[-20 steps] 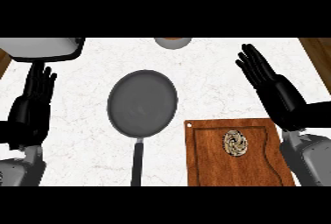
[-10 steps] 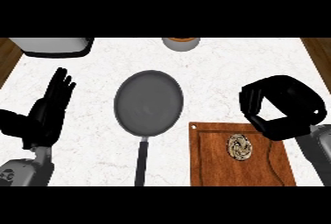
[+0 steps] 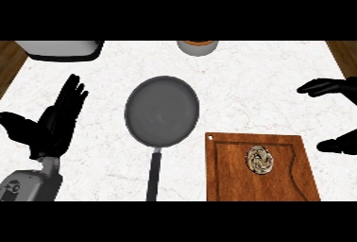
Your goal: Pick the cupcake from the cutting board and place it in the pan
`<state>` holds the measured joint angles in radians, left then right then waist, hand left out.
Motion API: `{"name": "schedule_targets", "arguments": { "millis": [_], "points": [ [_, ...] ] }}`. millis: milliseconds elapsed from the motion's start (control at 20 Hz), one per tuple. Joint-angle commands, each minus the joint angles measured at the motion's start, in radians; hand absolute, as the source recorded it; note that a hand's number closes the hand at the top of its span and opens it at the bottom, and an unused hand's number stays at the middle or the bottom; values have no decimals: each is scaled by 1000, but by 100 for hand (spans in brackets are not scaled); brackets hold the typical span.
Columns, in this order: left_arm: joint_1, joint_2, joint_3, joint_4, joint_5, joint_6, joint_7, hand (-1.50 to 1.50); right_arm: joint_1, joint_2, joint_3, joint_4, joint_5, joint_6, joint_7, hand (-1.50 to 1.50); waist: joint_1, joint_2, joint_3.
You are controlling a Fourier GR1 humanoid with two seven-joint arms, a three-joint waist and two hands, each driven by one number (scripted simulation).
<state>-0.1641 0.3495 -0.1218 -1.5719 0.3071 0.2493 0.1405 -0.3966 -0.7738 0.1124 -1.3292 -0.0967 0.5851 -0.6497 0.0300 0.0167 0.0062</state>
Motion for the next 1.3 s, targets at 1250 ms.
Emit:
{"name": "schedule_targets", "arguments": {
  "millis": [1250],
  "points": [
    [20, -23, 42, 11, -28, -42, 24, 0, -228, -82, 552, -68, 840, -174, -159, -150, -22, -16, -6]
  ]
}}
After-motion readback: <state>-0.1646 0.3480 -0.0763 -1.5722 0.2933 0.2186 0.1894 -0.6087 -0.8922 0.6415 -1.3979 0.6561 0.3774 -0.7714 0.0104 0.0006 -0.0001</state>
